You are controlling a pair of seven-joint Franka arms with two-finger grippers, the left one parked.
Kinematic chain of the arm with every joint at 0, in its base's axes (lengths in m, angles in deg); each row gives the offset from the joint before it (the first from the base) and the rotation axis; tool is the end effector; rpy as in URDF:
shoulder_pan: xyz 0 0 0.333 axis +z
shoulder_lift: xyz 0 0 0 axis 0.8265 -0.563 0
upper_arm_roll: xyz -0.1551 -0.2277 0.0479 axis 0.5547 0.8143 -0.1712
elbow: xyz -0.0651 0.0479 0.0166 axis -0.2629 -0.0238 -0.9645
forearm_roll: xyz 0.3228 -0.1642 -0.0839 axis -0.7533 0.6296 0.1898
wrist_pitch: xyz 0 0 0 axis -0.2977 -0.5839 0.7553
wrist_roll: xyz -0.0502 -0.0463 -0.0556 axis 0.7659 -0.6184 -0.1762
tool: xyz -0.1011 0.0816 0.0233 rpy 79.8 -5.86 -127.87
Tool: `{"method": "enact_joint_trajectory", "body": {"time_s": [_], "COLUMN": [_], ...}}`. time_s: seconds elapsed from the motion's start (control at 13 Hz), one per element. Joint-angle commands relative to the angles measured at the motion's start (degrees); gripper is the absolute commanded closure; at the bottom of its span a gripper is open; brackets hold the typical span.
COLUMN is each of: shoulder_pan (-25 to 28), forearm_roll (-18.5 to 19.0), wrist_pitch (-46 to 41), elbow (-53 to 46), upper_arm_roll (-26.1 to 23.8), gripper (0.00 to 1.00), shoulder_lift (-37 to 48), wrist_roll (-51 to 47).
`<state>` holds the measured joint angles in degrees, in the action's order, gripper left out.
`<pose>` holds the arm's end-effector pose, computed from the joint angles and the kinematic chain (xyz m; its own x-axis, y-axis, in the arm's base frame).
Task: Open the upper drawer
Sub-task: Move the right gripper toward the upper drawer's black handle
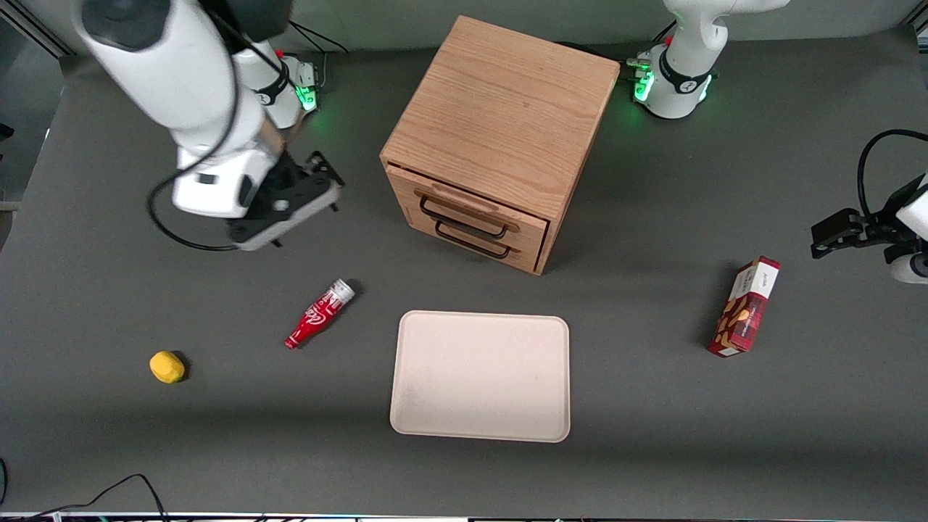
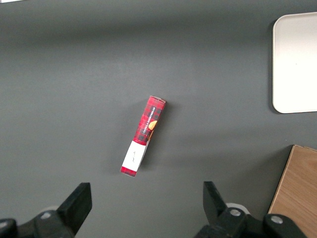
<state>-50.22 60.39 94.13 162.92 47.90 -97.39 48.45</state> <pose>0.5331 0.3077 0.5253 0.7897 0.6098 0.0667 0.6096 -0.7923 0.0255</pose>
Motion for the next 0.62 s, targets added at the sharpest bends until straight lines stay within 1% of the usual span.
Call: {"method": "enact_joint_trajectory", "body": {"time_s": [0.0, 0.15, 0.38, 0.54], "shoulder_pan": [1.5, 1.6, 1.7, 1.8], "forearm_roll": [4.0, 4.2, 4.1, 4.1], "wrist_pitch": [4.5, 7.2, 13.0, 14.0], "elbow": [-2.5, -2.4, -2.1, -1.9], "upper_arm_roll": [-3.7, -6.7, -9.8, -11.3], "gripper": [0.0, 0.0, 0.0, 0.0], "shoulder_lift": [-6.1, -10.3, -16.0, -19.1], "wrist_roll": [1.5, 1.6, 2.0, 3.4]}}
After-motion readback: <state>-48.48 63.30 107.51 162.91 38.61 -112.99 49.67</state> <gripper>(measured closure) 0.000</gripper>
